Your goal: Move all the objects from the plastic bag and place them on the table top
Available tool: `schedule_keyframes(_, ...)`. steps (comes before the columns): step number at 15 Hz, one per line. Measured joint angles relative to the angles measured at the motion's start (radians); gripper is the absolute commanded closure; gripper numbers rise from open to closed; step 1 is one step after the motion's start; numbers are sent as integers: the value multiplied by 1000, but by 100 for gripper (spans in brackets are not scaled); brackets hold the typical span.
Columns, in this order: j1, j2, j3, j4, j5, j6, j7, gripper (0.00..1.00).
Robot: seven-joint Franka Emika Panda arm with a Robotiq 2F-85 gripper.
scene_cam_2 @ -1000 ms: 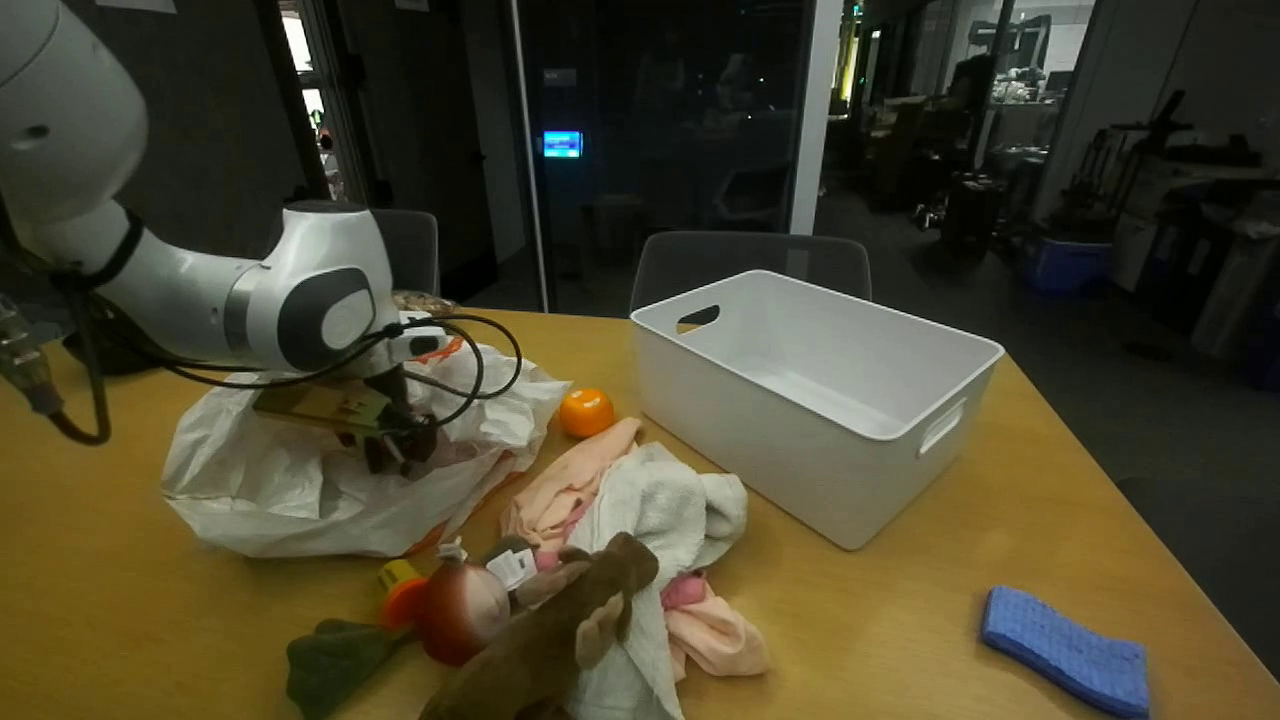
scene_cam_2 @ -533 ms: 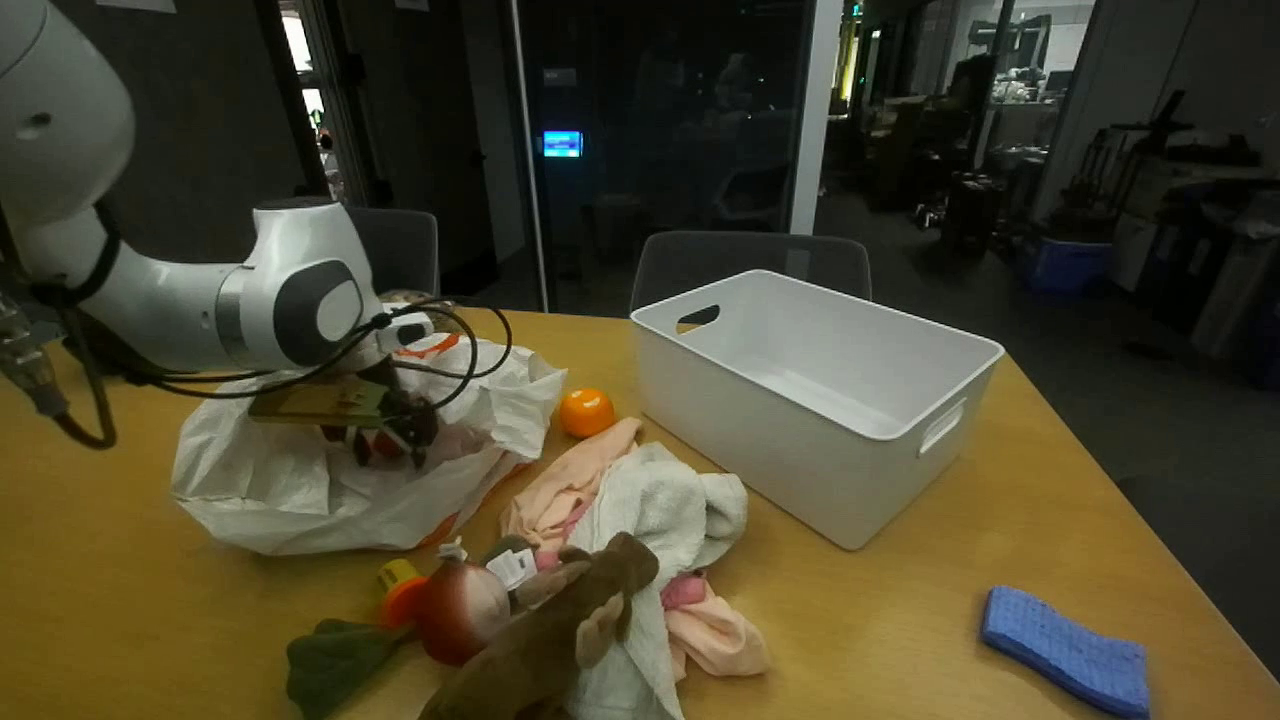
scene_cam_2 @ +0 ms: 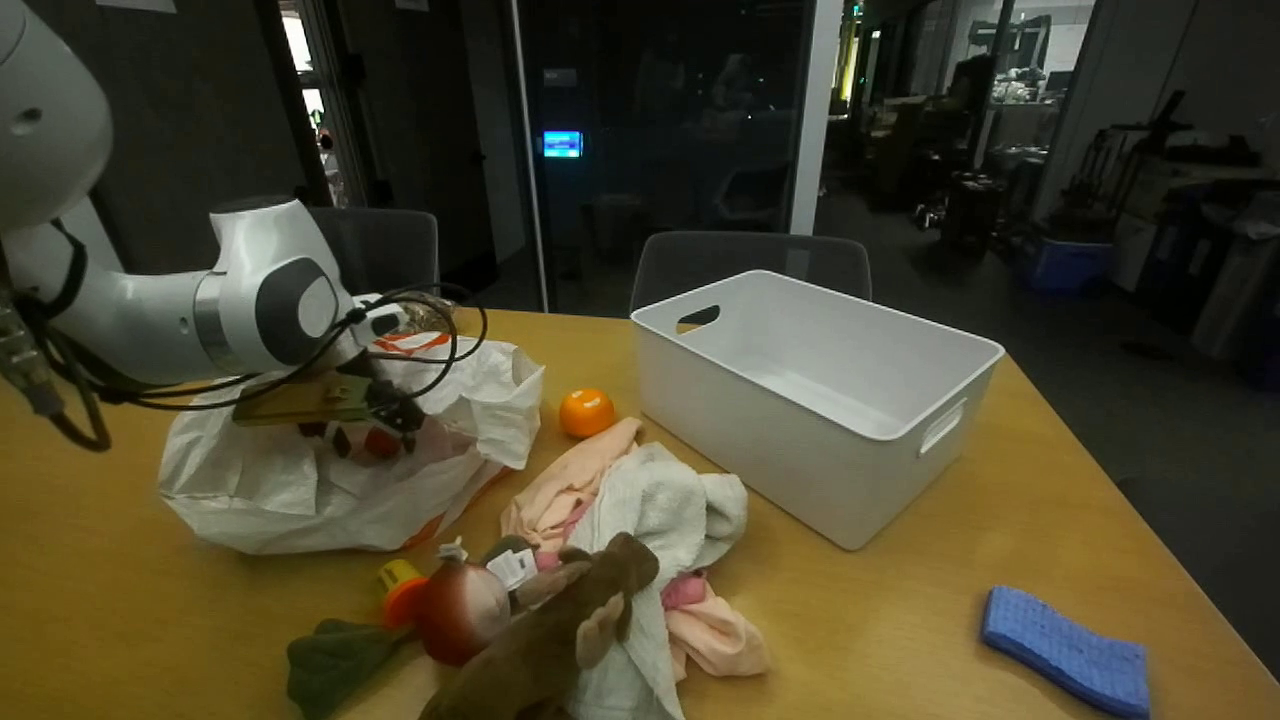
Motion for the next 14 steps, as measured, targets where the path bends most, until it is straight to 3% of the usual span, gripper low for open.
schedule_keyframes(5, 0, 4, -1, 0, -16, 0, 0, 77)
schedule_keyframes(11, 0, 0, -2, 0, -26, 8, 2, 77)
schedule_keyframes(14, 2, -38, -2, -1, -85, -36, 84, 77)
